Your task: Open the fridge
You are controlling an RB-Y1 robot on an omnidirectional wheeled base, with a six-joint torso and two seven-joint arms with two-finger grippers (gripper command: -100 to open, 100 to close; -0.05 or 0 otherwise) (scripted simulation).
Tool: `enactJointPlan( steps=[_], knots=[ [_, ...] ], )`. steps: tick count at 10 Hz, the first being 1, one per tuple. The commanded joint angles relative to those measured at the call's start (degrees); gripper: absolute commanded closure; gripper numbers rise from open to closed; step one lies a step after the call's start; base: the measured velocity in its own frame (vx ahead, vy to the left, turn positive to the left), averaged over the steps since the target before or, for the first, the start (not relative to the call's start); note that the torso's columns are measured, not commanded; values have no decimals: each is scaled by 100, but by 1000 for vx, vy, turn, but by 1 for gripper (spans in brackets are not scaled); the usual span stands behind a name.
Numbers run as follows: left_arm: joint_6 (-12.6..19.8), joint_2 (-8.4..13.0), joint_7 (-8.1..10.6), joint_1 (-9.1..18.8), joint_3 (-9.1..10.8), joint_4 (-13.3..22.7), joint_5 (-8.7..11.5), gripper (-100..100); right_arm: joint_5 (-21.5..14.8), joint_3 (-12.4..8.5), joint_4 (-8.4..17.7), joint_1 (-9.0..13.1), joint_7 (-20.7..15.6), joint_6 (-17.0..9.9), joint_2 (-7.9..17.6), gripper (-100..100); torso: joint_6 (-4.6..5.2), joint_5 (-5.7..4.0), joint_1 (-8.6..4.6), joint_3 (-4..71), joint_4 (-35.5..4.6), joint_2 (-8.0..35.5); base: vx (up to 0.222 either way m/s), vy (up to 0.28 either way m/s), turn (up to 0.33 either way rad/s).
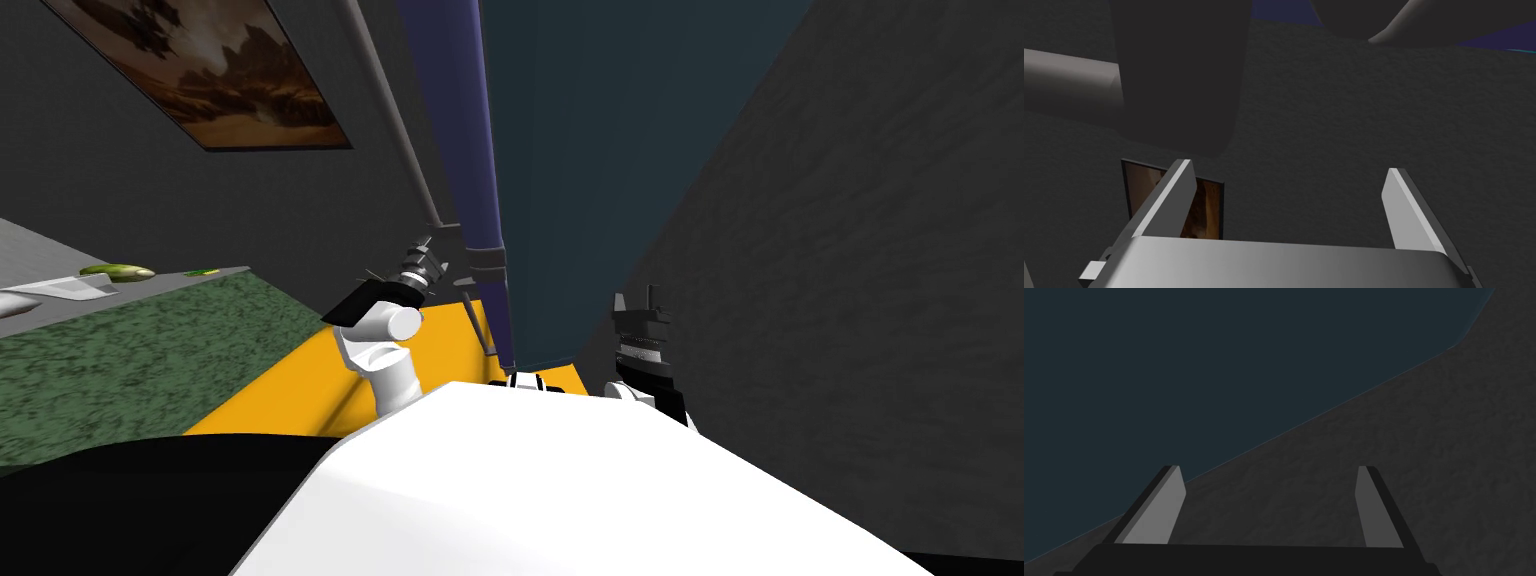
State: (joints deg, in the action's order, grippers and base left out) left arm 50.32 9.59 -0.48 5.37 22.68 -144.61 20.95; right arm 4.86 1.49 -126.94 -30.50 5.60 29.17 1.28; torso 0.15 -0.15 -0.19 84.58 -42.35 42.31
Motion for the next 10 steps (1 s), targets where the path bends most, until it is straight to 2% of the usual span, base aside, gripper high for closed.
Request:
enactJointPlan(
  steps=[1,2,3,4,6,7,8,9,10],
  knots=[
    [199,72,-10,34,44,-419,94,-100,0,0,0,0,0,0,0,0,7,-11,-20,-6,-7,9,32,-44,39],
    [224,84,-11,44,50,-500,101,-100,0,0,0,1,0,0,0,0,10,-19,-35,-10,-11,17,18,-28,-11],
    [233,113,9,50,95,-417,126,-100,0,1,0,1,0,0,0,0,-3,-5,-19,-11,-3,14,7,-13,-5],
    [424,172,59,183,182,-473,161,-100,0,0,0,1,0,0,0,0,-12,11,14,-7,3,7,47,-17,3],
    [605,230,109,311,272,-516,198,-100,0,0,0,0,0,0,1,0,-15,19,31,13,13,-25,87,-4,21],
    [541,209,89,240,247,-501,197,-100,0,-1,0,0,0,0,1,0,3,4,23,38,12,-45,28,4,32],
    [388,160,49,158,164,-465,154,100,0,0,0,1,0,0,1,0,9,3,8,39,21,-46,-50,14,-22],
    [279,125,19,81,110,-440,132,100,0,0,0,2,0,0,0,0,8,15,11,28,33,-39,-90,15,-40],
    [329,146,39,127,152,-483,149,100,0,0,0,3,0,0,0,0,1,23,24,24,35,-40,-50,2,-10]
  ],
)
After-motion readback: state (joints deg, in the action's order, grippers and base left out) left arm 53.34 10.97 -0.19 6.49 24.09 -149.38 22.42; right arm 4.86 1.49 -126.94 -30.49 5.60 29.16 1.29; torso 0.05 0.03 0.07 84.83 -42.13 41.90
